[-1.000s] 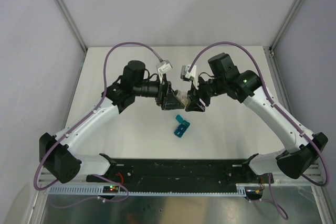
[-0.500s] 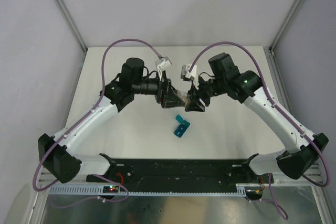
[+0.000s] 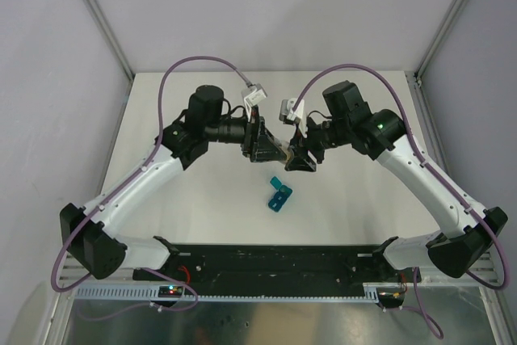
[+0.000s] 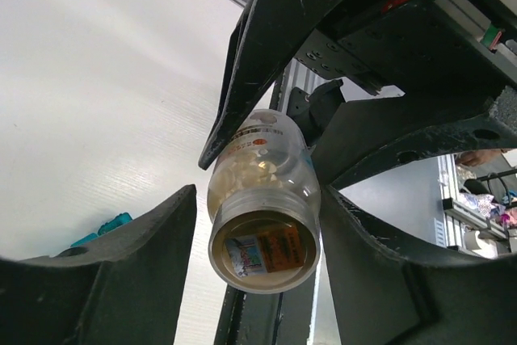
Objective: Sort the pills into containers
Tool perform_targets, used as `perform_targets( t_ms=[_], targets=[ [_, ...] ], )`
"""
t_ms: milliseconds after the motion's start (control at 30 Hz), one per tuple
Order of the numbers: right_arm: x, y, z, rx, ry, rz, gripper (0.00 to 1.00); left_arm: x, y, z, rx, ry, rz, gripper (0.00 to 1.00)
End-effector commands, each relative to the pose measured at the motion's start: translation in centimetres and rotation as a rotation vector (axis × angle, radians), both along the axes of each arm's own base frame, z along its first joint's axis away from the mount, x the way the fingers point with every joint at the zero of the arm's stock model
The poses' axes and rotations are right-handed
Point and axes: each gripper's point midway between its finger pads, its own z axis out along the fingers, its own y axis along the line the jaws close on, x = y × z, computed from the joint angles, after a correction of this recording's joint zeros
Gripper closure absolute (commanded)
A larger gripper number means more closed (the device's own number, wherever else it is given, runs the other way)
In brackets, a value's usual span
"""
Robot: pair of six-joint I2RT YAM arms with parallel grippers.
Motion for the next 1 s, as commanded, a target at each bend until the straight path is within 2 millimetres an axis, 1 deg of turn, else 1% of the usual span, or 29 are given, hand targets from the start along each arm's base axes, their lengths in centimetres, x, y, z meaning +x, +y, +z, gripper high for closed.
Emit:
perform_targets(
  t_ms=[0, 100, 167, 200, 267, 300, 333, 367, 467, 667, 733, 833, 967],
  targets=[
    [-0.5, 0.5, 1.9, 0.059, -0.04, 0.027, 1.0, 0.3, -0.6, 1.9, -0.034, -0.046, -0.005, 0.37],
    [-0.4, 0.6, 1.8, 0.057, -0.039, 0.025, 1.0, 0.1, -0.8, 1.6, -0.031, -0.036, -0.021, 0.49],
    [-0.4, 0.6, 1.8, 0.055, -0.039, 0.022, 0.98, -0.1, -1.0, 1.5, -0.031, -0.033, -0.032, 0.61],
    [-0.4, 0.6, 1.7, 0.054, -0.039, 0.02, 0.96, -0.1, -1.0, 1.5, -0.032, -0.031, -0.037, 0.7],
    [-0.3, 0.5, 1.8, 0.053, -0.042, 0.012, 0.9, -0.2, -1.1, 1.4, -0.031, -0.029, -0.043, 0.88],
    [-0.2, 0.4, 1.7, 0.051, -0.044, 0.008, 0.87, -0.2, -1.1, 1.4, -0.031, -0.029, -0.045, 0.94],
    [-0.2, 0.3, 1.6, 0.05, -0.042, 0.003, 0.83, -0.2, -1.1, 1.4, -0.031, -0.031, -0.045, 0.97],
    [-0.1, 0.3, 1.6, 0.05, -0.042, -0.002, 0.78, -0.2, -1.0, 1.4, -0.032, -0.032, -0.044, 0.98],
    [0.1, 0.1, 1.4, 0.048, -0.036, -0.013, 0.53, -0.3, -0.9, 1.6, -0.034, -0.039, -0.041, 1.0],
    [0.2, -0.1, 1.1, 0.045, -0.033, -0.024, 0.18, -0.1, -0.4, 1.9, -0.038, -0.051, -0.022, 1.0],
    [0.2, -0.2, 1.0, 0.043, -0.031, -0.027, 0.1, 0.3, 0.0, 1.9, -0.038, -0.051, -0.003, 1.0],
    [0.2, -0.4, 0.7, 0.04, -0.027, -0.032, 0.03, 1.5, 1.0, 1.7, -0.033, -0.051, 0.042, 1.0],
    [0.3, -0.7, 0.6, 0.042, -0.029, -0.045, 0.01, 3.0, 2.7, 1.1, -0.006, -0.066, 0.109, 1.0]
  ],
)
